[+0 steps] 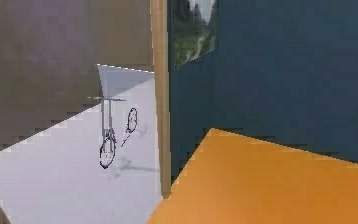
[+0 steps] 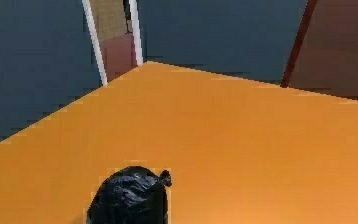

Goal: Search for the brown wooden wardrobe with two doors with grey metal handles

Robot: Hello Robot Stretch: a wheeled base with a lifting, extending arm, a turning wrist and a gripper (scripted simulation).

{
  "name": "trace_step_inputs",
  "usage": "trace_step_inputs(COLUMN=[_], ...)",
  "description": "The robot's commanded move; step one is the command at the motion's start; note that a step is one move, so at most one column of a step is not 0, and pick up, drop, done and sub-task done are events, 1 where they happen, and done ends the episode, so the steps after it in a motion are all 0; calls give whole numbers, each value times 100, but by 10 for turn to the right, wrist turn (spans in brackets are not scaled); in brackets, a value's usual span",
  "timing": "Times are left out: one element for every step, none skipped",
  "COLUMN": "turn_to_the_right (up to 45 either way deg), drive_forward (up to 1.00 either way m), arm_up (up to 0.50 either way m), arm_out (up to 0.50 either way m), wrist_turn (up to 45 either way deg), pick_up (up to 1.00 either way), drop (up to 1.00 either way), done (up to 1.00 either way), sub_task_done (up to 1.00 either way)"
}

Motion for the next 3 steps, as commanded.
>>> trace_step_inputs(turn_to_the_right=[0,-60,0], drive_forward=[5,0,55], arm_up=[0,0,0], arm_out=[0,0,0], wrist_turn=[0,0,0], pick_up=[0,0,0], drop=[0,0,0], done=[0,0,0], sub_task_done=[0,0,0])
